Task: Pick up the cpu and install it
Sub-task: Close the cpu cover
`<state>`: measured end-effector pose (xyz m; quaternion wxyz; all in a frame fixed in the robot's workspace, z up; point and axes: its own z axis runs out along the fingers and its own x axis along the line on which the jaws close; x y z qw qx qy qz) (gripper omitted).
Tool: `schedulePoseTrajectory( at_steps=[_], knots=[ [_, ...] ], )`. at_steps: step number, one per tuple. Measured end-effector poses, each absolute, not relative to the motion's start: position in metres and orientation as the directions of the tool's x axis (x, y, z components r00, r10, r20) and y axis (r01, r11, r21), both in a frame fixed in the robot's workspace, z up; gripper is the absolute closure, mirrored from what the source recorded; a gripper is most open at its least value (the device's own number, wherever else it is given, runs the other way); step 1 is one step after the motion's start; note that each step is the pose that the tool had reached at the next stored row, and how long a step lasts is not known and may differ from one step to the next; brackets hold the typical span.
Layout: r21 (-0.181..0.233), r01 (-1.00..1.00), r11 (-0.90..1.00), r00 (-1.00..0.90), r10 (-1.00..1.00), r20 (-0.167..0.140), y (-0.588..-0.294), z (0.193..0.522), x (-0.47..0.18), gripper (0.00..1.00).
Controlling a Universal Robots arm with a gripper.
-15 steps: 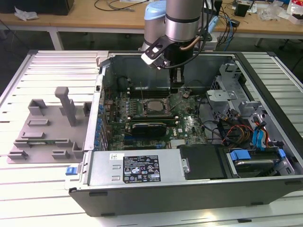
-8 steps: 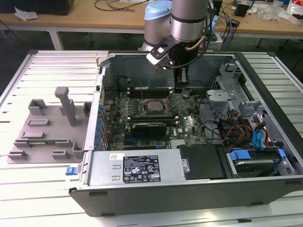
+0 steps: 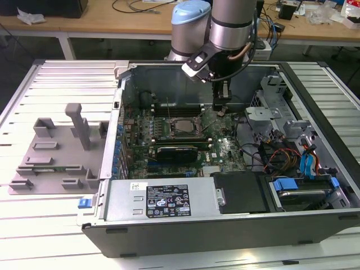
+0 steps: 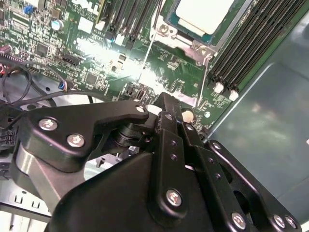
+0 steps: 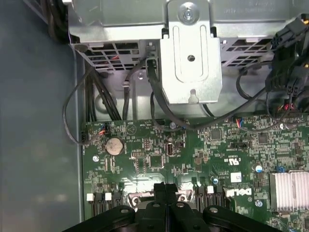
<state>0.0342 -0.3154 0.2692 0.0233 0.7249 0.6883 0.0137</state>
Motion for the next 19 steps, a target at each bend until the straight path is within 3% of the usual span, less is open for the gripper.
schedulePoseTrajectory(
  at_steps=[19],
  knots=[
    [0.052, 0.997, -0.051, 0.052, 0.999, -0.013, -0.317, 0.248, 0.052, 0.89]
  ],
)
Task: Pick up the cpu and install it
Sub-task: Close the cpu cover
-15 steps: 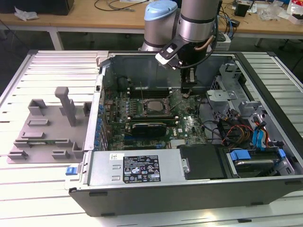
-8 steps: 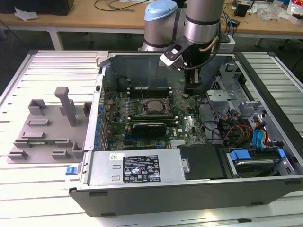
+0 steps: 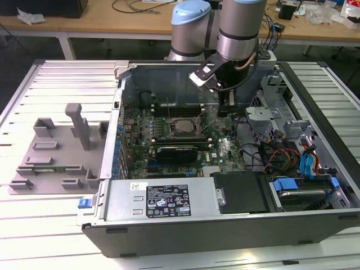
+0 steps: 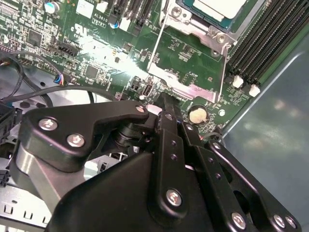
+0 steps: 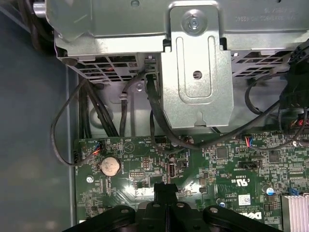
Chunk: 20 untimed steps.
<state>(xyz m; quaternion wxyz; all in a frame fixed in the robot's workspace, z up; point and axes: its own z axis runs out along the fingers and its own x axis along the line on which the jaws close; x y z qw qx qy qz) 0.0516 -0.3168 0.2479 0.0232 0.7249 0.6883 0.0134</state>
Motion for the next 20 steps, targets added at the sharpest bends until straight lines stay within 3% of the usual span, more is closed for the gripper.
schedulePoseTrajectory(
  at_steps=[20],
  knots=[
    [0.052, 0.997, -0.051, 0.052, 0.999, -0.012, -0.314, 0.248, 0.033, 0.89]
  ],
)
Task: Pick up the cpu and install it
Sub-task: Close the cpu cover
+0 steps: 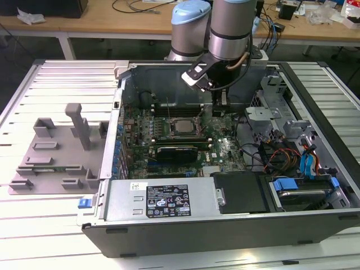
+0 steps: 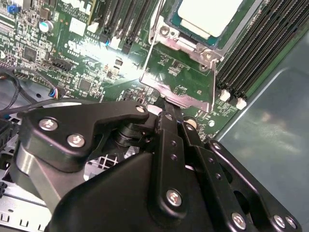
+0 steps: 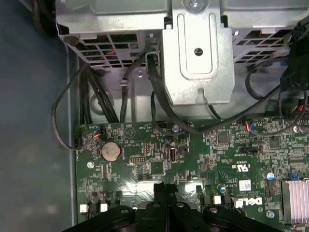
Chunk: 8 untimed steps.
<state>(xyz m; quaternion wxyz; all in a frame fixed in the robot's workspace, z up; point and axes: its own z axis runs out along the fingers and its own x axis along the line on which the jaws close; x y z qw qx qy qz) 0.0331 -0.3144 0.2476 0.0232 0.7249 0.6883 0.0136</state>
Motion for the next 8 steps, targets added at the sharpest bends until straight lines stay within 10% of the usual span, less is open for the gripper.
schedulePoseTrajectory(
  at_steps=[8],
  knots=[
    [0.054, 0.997, -0.051, 0.052, 0.999, -0.012, -0.311, 0.248, 0.017, 0.89]
  ],
)
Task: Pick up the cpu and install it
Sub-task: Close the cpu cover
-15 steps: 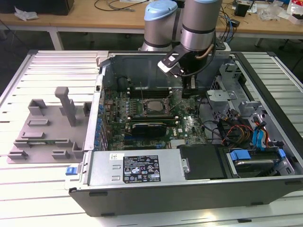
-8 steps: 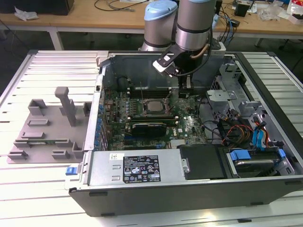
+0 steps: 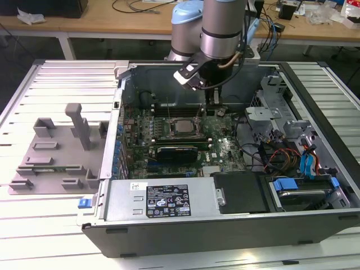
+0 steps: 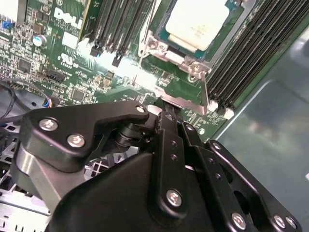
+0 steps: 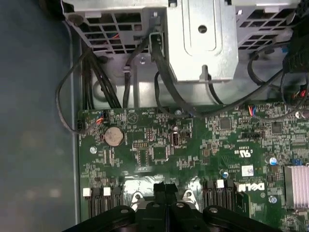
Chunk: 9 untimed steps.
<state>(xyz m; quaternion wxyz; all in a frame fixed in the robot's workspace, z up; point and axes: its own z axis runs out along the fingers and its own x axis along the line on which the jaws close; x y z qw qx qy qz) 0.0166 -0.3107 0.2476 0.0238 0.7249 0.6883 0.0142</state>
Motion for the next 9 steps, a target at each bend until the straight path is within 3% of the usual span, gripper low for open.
schedulePoseTrajectory(
  at_steps=[9],
  knots=[
    [0.061, 0.997, -0.051, 0.052, 0.999, -0.012, -0.306, 0.248, -0.015, 0.89]
  ],
)
